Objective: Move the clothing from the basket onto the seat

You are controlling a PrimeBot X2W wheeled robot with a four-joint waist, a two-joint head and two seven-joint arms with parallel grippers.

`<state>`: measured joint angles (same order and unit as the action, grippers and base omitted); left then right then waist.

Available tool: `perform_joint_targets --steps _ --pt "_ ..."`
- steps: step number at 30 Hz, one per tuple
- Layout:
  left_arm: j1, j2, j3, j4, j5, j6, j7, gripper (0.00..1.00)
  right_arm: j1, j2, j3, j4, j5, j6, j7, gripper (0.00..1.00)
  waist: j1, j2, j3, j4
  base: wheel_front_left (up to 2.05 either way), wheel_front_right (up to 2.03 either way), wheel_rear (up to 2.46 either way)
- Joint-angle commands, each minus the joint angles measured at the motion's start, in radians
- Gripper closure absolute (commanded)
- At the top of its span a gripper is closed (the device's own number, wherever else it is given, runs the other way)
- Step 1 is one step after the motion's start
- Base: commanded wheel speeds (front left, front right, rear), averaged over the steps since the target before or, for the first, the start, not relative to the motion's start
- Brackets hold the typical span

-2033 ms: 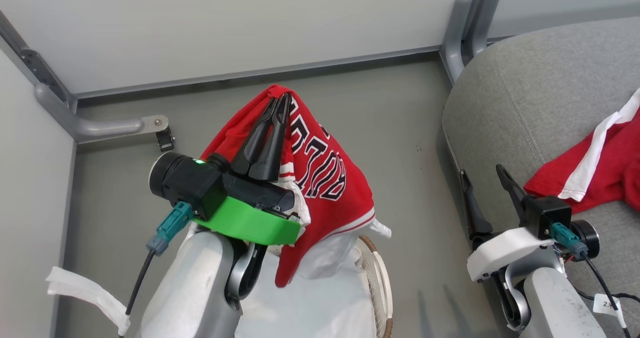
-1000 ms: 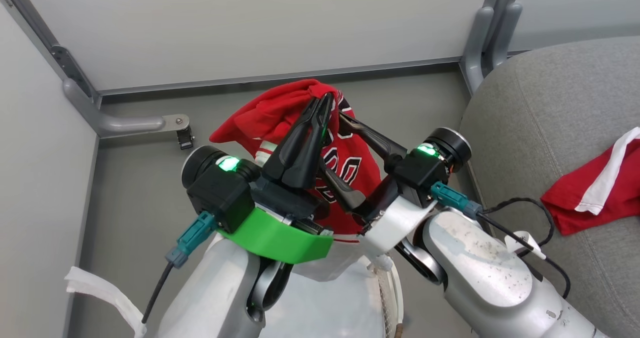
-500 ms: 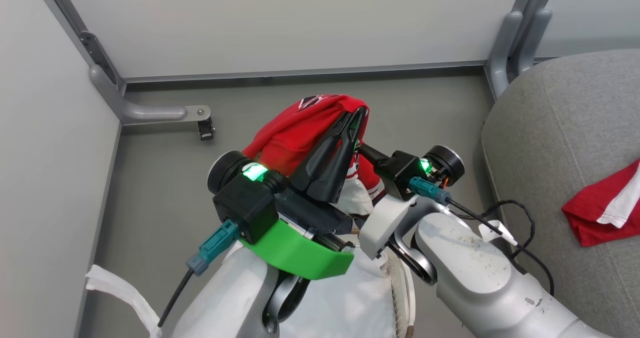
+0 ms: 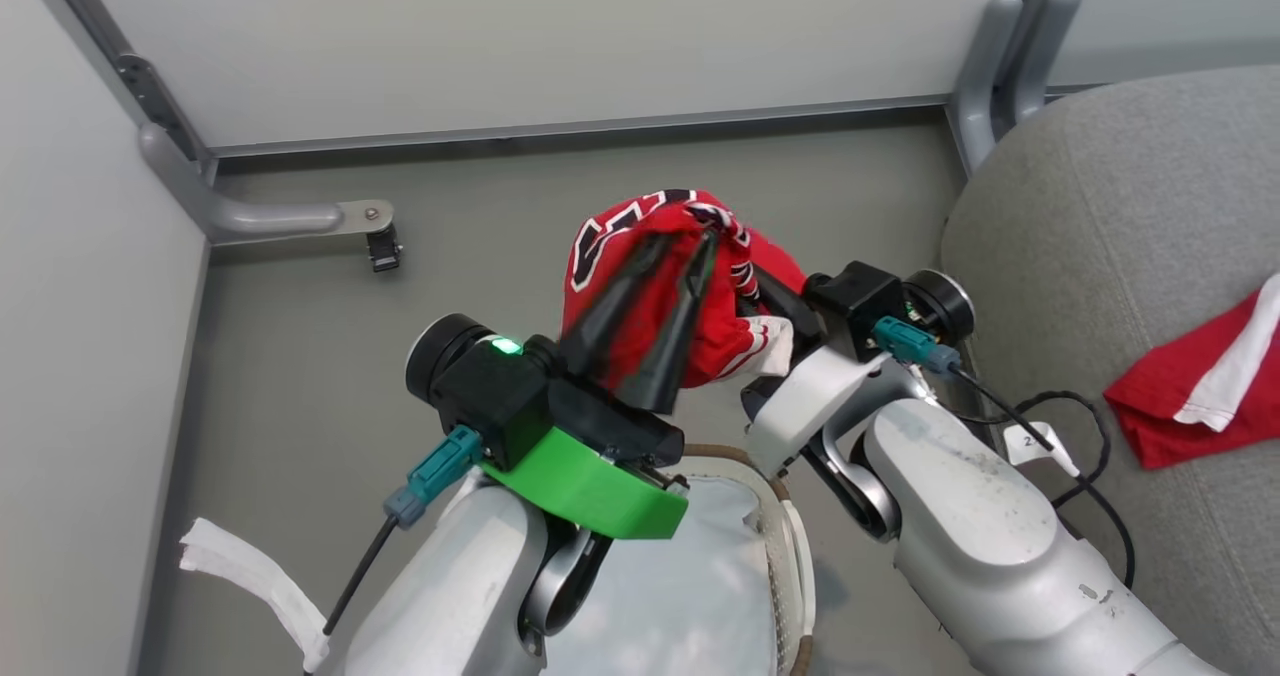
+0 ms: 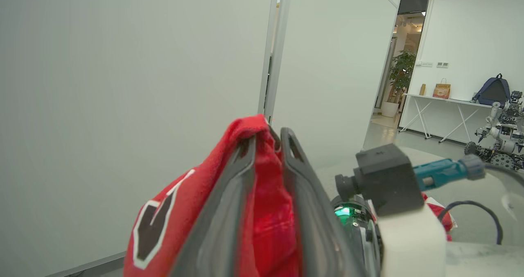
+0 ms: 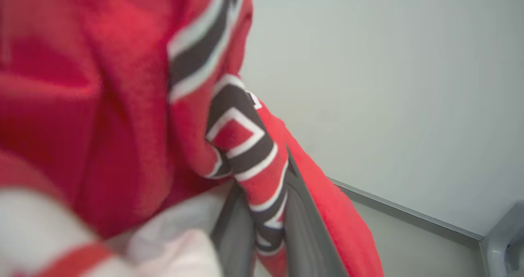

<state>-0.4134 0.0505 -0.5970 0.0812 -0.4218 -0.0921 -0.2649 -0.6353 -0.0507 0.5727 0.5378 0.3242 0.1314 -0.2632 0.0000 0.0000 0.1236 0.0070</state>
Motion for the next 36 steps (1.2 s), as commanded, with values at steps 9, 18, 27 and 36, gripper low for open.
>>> perform_joint_targets --steps 9,18,27,36 --pt "0.003 0.001 0.03 0.074 0.047 -0.023 0.001 0.0 0.061 -0.014 -0.135 -0.061 -0.029 -0.001 -0.002 1.0 0.0 0.0 0.039 -0.193 0.0 0.0 0.0" --pt "0.006 0.002 0.046 0.11 0.09 -0.035 0.001 0.0 0.12 -0.015 -0.214 -0.136 -0.041 -0.001 -0.002 1.0 0.0 0.0 0.072 -0.422 0.0 0.0 0.0" --pt "-0.005 0.003 -0.016 0.123 0.077 -0.04 0.001 0.0 0.217 -0.016 -0.315 -0.236 -0.057 -0.001 -0.002 1.0 0.0 0.0 0.094 -0.554 0.0 0.0 0.0" --pt "-0.048 0.004 -0.094 0.137 0.054 -0.04 0.001 0.0 0.293 -0.017 -0.437 -0.322 -0.115 -0.001 -0.002 1.0 0.0 0.0 0.132 -0.561 0.06 0.06 0.06"
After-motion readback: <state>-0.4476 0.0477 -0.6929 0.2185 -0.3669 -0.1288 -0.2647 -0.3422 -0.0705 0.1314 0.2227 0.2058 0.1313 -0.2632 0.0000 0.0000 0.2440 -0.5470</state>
